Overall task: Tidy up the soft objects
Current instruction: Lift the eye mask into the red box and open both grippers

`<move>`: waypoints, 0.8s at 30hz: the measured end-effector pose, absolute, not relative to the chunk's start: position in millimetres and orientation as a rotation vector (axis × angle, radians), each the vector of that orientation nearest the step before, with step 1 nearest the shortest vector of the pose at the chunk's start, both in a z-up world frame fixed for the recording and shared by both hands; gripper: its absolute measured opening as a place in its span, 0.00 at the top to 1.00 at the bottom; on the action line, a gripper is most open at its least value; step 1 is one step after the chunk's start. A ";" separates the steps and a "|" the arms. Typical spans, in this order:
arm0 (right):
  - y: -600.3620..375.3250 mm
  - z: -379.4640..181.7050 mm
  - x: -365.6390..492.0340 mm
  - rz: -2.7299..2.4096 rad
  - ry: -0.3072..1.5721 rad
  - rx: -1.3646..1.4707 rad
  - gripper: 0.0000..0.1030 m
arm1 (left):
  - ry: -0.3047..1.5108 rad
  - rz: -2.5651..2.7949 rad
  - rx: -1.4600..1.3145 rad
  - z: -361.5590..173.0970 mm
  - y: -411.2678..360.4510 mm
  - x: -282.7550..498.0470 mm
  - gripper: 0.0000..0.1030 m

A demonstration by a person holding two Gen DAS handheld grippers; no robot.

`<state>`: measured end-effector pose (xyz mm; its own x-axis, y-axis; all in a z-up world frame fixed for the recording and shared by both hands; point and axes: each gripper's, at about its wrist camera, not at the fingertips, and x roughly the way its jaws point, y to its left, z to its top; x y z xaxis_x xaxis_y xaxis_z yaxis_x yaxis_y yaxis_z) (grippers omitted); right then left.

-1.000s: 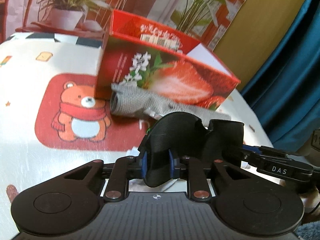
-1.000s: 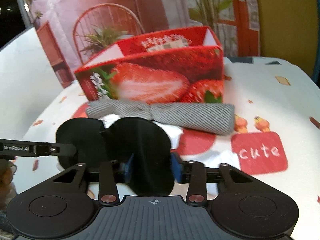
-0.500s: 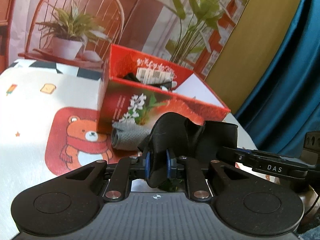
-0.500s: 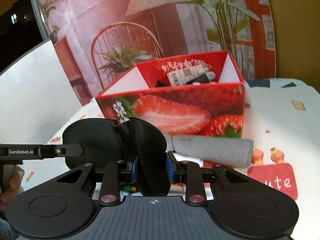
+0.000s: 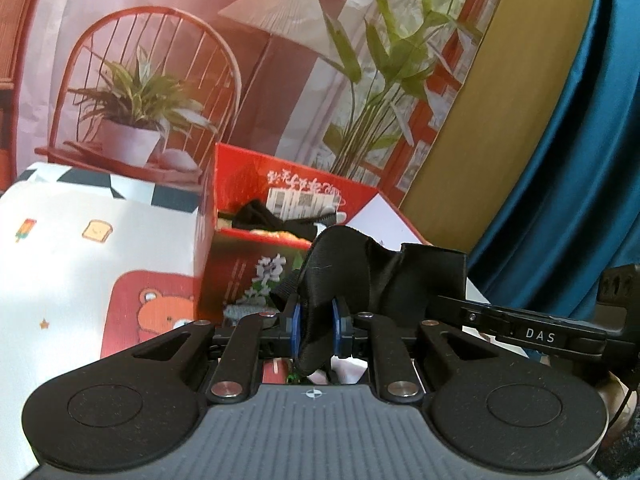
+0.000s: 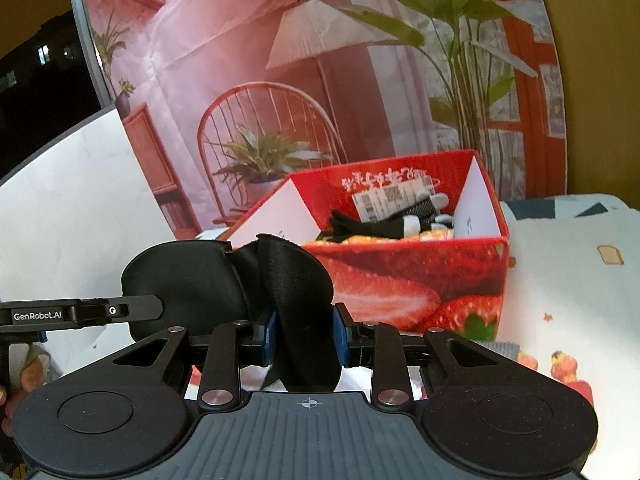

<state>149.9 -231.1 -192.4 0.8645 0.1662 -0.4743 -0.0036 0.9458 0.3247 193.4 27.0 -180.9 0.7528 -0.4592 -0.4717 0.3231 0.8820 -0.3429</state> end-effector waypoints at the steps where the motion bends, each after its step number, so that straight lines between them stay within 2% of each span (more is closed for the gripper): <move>1: -230.8 -191.1 151.6 0.090 0.517 0.320 0.75 | 0.574 -0.432 -0.249 -179.3 26.7 195.0 0.84; 24: -259.3 -172.7 201.2 0.073 0.481 0.344 0.75 | 0.566 -0.429 -0.252 -166.5 11.1 254.2 0.85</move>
